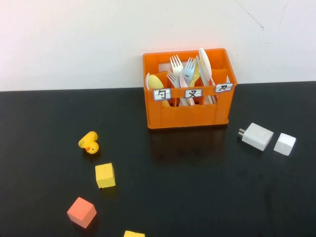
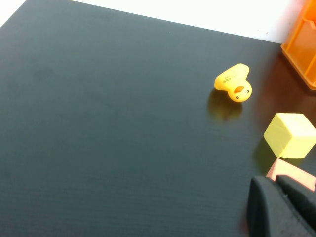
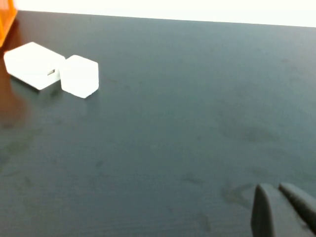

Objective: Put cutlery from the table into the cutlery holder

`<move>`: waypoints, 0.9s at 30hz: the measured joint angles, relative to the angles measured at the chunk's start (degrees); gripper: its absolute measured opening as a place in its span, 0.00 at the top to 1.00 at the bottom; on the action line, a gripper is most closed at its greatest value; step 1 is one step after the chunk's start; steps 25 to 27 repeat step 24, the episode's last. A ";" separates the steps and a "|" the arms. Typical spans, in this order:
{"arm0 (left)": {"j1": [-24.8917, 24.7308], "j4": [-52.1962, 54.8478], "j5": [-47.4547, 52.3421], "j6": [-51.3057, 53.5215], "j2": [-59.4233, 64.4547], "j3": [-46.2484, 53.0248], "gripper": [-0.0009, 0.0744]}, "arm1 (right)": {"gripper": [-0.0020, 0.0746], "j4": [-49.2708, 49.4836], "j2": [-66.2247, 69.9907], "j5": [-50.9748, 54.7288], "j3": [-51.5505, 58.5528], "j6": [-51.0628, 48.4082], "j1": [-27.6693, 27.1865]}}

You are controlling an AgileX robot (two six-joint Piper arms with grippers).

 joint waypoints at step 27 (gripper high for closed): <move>0.00 0.00 0.00 0.00 0.00 0.00 0.99 | 0.98 -5.29 0.00 -0.34 0.00 1.13 6.77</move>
